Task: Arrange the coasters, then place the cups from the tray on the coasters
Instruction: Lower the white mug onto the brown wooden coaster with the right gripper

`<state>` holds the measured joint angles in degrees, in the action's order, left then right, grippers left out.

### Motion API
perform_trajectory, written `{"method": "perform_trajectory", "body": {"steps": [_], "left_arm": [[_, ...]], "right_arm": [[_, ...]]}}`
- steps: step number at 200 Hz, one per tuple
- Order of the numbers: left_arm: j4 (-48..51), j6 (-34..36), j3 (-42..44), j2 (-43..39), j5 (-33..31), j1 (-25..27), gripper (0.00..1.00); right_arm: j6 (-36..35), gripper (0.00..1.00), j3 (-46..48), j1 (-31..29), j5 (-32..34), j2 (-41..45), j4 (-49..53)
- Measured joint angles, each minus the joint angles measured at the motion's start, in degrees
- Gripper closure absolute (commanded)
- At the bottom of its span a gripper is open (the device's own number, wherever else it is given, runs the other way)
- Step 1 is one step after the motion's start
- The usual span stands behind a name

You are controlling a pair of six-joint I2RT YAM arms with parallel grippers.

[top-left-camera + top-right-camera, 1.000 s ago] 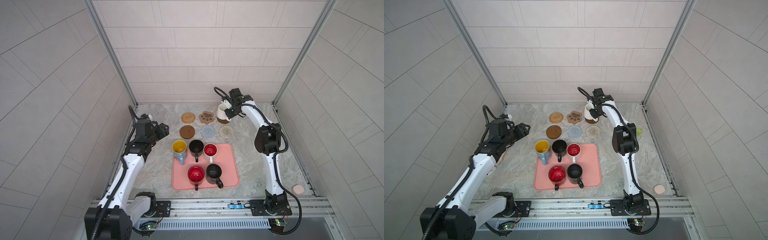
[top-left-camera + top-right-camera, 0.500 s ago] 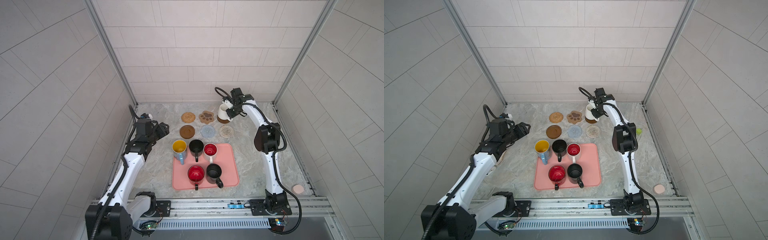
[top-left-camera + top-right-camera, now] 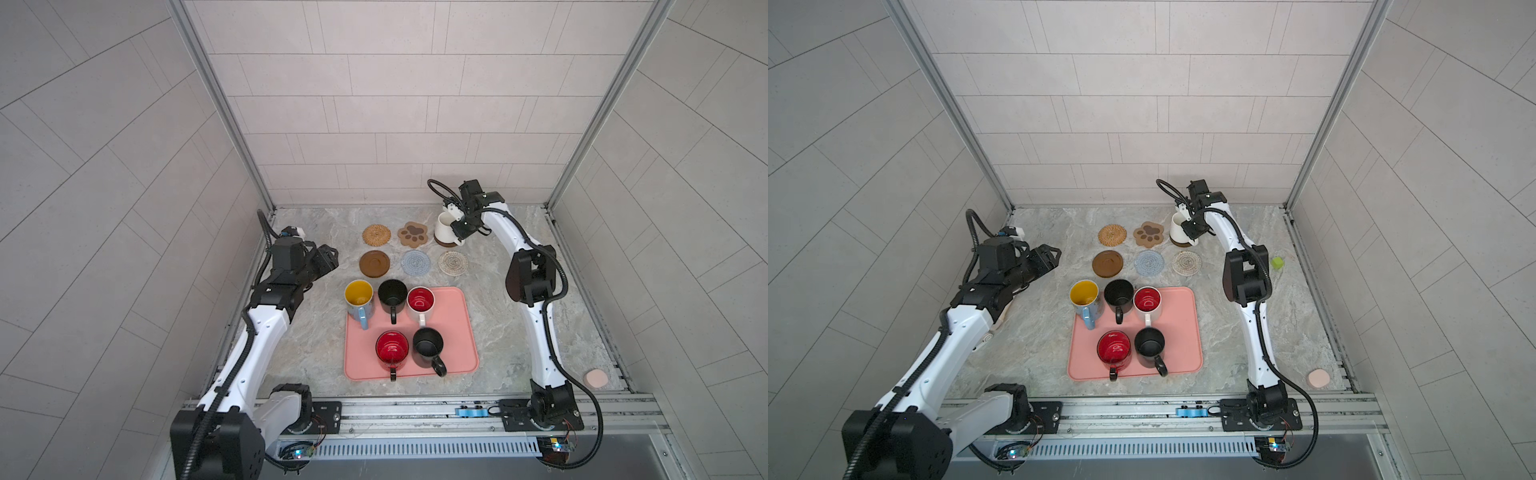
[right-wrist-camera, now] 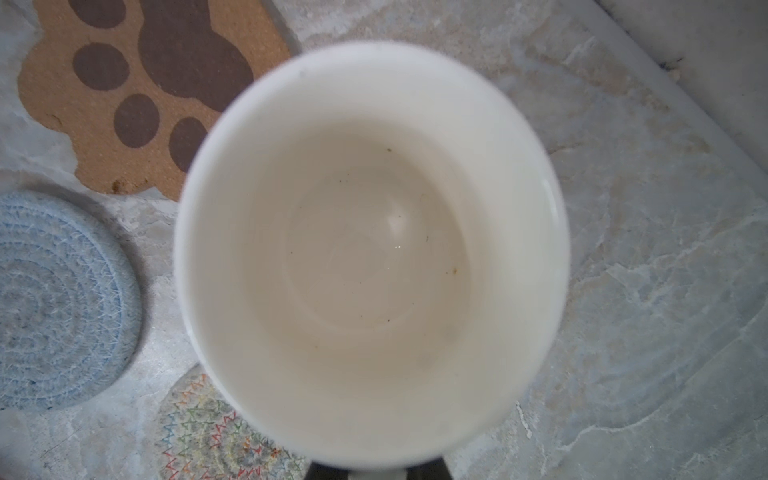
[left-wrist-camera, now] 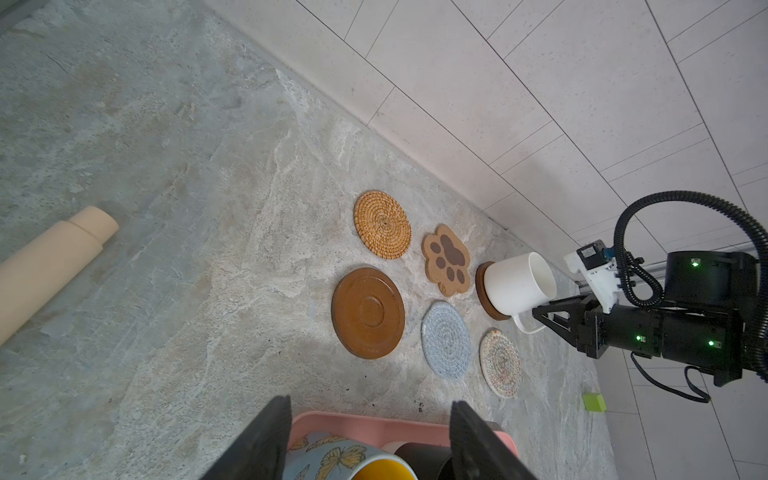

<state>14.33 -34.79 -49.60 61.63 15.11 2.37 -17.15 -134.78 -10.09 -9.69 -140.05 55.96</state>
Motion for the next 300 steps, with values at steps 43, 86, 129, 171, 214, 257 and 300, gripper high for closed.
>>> {"method": "perform_trajectory", "body": {"steps": [43,86,129,171,214,257,300], "left_arm": [[-0.31,-0.24,0.0,0.02,0.0,0.0,0.32],[-0.66,-0.31,0.0,0.02,0.0,0.0,0.32],[-0.68,-0.33,0.0,0.02,0.02,0.0,0.32],[-0.68,-0.33,0.0,0.02,0.04,0.0,0.32],[-0.7,-0.33,0.0,0.02,0.02,0.0,0.32],[-0.7,-0.33,0.0,-0.02,0.02,0.0,0.32],[-0.7,-0.33,0.0,-0.31,0.02,0.0,0.32]], "right_arm": [[0.0,0.99,-0.04,0.07,1.05,0.0,-0.04],[0.0,0.98,-0.22,0.26,1.29,0.0,-0.02],[0.0,0.94,-0.22,0.35,1.33,0.0,0.02],[0.0,0.88,-0.2,0.35,1.6,0.0,0.04],[0.09,0.72,-0.2,0.42,2.03,0.0,-0.04],[0.07,0.65,-0.2,0.46,2.05,0.0,-0.5],[0.24,0.62,-0.2,0.46,2.19,0.0,-0.48]]}}
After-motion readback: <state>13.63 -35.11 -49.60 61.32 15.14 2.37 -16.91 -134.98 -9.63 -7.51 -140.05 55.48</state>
